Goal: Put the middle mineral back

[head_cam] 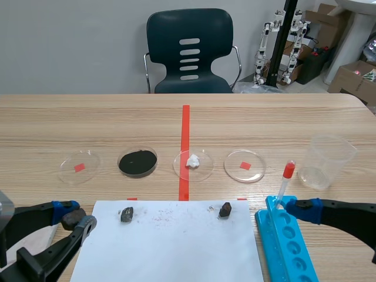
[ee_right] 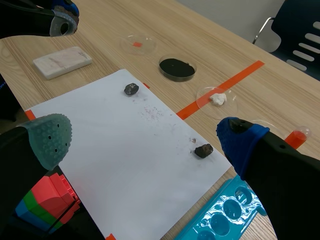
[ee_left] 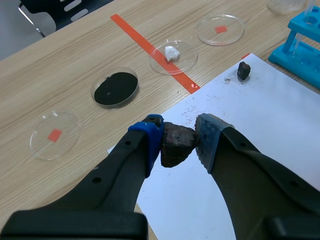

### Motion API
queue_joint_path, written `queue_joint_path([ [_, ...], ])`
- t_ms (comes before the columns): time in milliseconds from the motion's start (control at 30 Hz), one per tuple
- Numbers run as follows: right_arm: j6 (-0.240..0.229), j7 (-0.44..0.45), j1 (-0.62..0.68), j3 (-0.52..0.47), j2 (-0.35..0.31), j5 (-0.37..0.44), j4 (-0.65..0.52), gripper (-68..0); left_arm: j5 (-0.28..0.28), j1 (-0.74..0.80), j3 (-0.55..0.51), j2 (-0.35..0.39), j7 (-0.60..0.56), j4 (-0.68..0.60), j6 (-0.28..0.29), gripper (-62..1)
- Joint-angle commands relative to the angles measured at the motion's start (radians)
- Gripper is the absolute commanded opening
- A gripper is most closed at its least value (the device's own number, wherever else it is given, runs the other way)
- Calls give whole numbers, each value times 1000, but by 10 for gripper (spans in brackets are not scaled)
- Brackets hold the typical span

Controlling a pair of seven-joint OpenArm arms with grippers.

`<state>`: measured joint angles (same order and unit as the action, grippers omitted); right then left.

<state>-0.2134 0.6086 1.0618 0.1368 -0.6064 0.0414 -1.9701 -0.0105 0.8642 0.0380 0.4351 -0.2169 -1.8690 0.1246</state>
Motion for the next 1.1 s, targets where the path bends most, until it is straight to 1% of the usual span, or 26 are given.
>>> queue_joint_path([
  [0,4,19,-1,-8,3,11,-23,-69,-3,-3,-1,-2,-18,-10,-5,-552],
  [400,4,19,-1,-8,3,11,-23,-69,-2,-14,4,-3,-17,-10,-5,-552],
  [467,4,19,-1,-8,3,11,-23,-69,0,-38,11,-3,11,-10,0,-552],
  [533,4,19,-1,-8,3,11,-23,-69,0,-72,28,-3,66,-10,7,-552],
  [700,4,19,-1,-8,3,11,-23,-69,0,-172,106,-3,235,-10,29,-552],
  [867,4,19,-1,-8,3,11,-23,-69,0,-288,246,-3,366,-10,29,-552],
  [967,4,19,-1,-8,3,11,-23,-69,-18,-358,343,-3,422,-8,28,-552],
  [1067,4,19,-1,-8,3,11,-23,-69,-66,-418,417,-6,451,5,17,-552],
])
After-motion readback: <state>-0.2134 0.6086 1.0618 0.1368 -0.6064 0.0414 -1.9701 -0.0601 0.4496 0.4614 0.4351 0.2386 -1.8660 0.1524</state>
